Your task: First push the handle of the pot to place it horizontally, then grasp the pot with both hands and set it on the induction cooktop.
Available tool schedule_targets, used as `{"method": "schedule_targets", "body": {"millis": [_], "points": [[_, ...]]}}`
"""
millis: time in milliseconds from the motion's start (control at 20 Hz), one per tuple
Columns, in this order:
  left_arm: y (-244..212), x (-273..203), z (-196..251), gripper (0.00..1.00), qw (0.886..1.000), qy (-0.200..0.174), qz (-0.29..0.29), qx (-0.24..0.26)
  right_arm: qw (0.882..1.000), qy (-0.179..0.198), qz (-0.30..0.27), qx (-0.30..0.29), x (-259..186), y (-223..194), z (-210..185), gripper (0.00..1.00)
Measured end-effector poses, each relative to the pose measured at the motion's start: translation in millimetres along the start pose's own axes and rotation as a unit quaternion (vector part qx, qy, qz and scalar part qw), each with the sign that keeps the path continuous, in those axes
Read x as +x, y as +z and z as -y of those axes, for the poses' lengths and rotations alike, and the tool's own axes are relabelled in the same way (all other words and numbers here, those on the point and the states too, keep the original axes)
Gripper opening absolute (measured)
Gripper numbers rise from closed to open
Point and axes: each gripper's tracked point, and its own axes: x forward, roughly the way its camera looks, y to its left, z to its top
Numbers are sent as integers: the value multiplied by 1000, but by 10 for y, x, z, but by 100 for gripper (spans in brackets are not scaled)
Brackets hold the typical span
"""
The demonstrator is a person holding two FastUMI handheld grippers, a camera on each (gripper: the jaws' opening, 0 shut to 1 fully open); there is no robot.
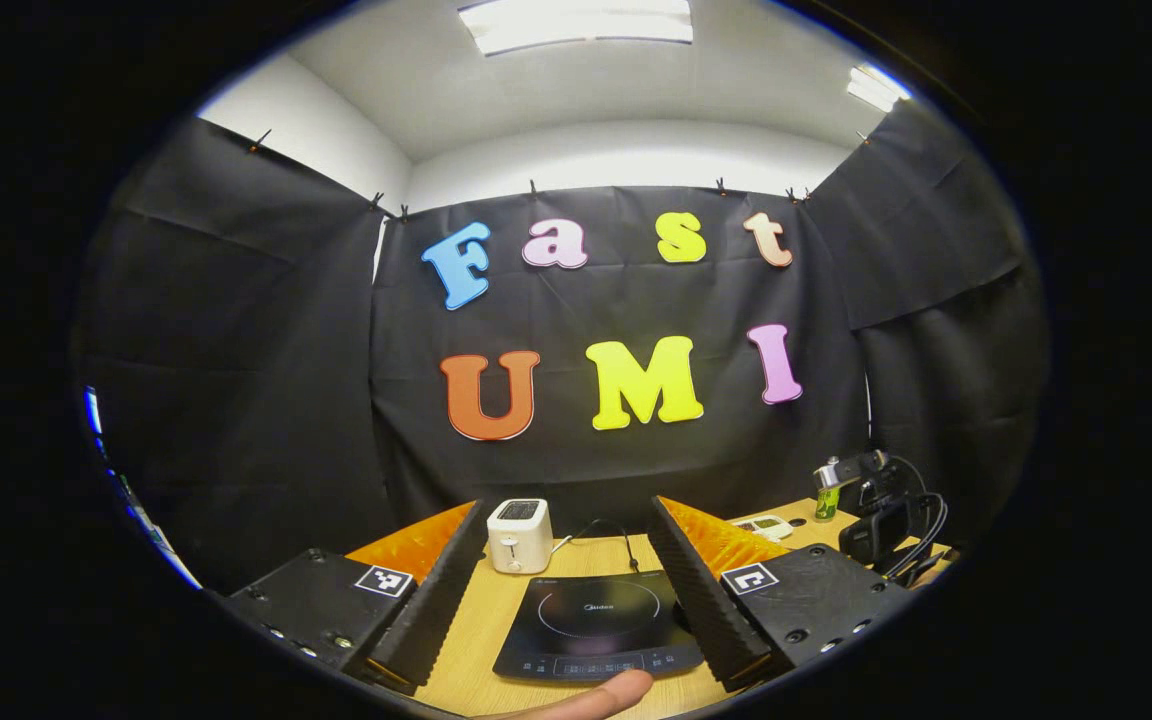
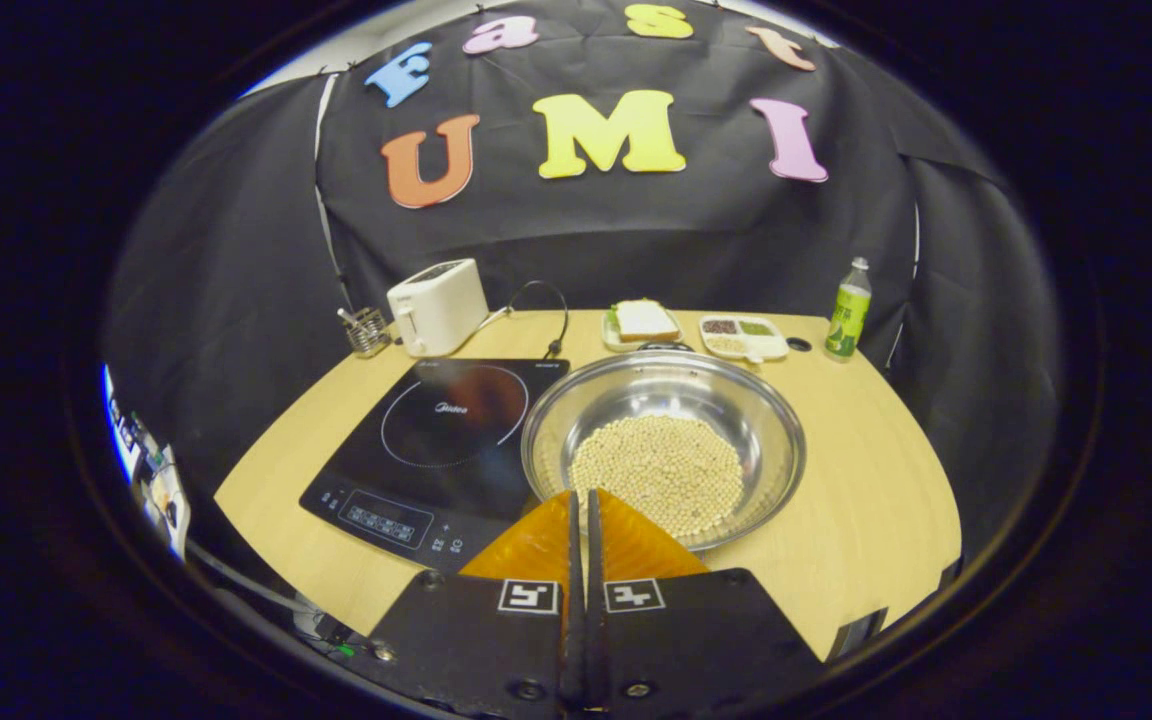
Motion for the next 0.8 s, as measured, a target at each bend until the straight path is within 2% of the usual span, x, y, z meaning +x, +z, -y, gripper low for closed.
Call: {"method": "schedule_targets", "body": {"millis": [100,300,400,550,800], "points": [[-40,17,-7,96,1000,1,-4,0,1000,4,-22,3,99,-143,-29,4],[-76,20,-53,96,1000,6,-6,2,998,9,-61,21,268,-375,-51,1],[-118,-7,-11,96,1000,-1,-10,1,996,15,-77,35,324,-454,-65,4],[-120,-17,3,96,1000,-5,-13,0,995,15,-89,46,362,-513,-38,1],[-167,-11,23,96,1000,-7,-16,-2,994,22,-102,37,350,-553,-5,4]]}}
